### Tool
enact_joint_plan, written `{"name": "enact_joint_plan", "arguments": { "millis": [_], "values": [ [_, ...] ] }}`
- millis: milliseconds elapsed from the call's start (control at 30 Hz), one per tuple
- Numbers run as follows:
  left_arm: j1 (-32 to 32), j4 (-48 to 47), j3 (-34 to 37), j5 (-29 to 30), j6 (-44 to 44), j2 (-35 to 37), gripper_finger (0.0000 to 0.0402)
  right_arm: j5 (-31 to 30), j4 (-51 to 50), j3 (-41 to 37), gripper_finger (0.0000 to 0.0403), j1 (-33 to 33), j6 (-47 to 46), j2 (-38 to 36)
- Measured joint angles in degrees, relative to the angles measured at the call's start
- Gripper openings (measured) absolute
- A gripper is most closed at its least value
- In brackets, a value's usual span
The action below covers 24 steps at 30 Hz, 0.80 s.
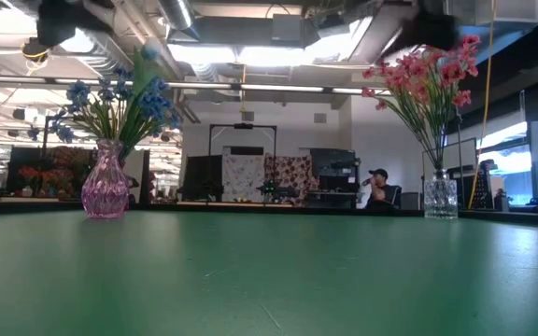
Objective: Sort flowers into vase by color
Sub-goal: Put the top white tulip into the purple vase
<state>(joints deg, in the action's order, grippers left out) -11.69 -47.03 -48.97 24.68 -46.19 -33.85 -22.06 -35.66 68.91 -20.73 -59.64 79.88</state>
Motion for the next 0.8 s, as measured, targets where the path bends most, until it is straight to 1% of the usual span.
{"name": "enact_joint_plan", "arguments": {
  "millis": [67, 133, 167, 267, 333, 400, 500, 600, 700, 800],
  "values": [
    [-1.7, 1.1, -1.2, -3.7, 0.0, -0.3, 0.0151, 1.4, -5.5, -1.2, 0.0337, -2.2, -10.5, 0.5],
    [-3.6, 3.7, -1.9, -5.5, 0.5, -0.3, 0.0151, 5.0, -8.6, -3.3, 0.0337, -4.9, -22.5, 1.4],
    [-4.5, 5.6, -2.0, -6.0, 1.2, -0.3, 0.0151, 7.6, -9.2, -4.6, 0.0337, -6.1, -28.4, 2.1],
    [-7.1, 11.7, -2.0, -6.2, 4.1, -0.3, 0.0151, 18.1, -9.6, -9.2, 0.0336, -9.8, -43.8, 4.1],
    [-8.3, 14.8, -2.0, -5.4, 6.4, -0.3, 0.0151, 25.4, -9.8, -12.4, 0.0331, -12.4, -51.6, 5.5],
    [-9.4, 16.2, -2.0, -3.9, 8.0, -0.8, 0.0151, 30.9, -9.4, -15.0, 0.0321, -15.2, -57.7, 6.2],
    [-10.1, 16.0, -2.0, -2.0, 9.2, -1.6, 0.0151, 35.0, -9.5, -17.7, 0.0298, -19.9, -65.4, 6.6],
    [-10.2, 16.0, -2.0, -1.8, 9.2, -2.4, 0.0151, 39.0, -9.9, -20.1, 0.0271, -23.4, -70.3, 6.6],
    [-10.2, 16.0, -2.0, -1.8, 9.2, -3.0, 0.0151, 42.7, -11.6, -22.5, 0.0247, -26.2, -72.3, 6.6],
    [-10.2, 16.1, -2.0, -1.8, 9.0, -3.8, 0.0151, 44.1, -9.9, -25.6, 0.0231, -27.0, -72.5, 6.6]
  ]
}}
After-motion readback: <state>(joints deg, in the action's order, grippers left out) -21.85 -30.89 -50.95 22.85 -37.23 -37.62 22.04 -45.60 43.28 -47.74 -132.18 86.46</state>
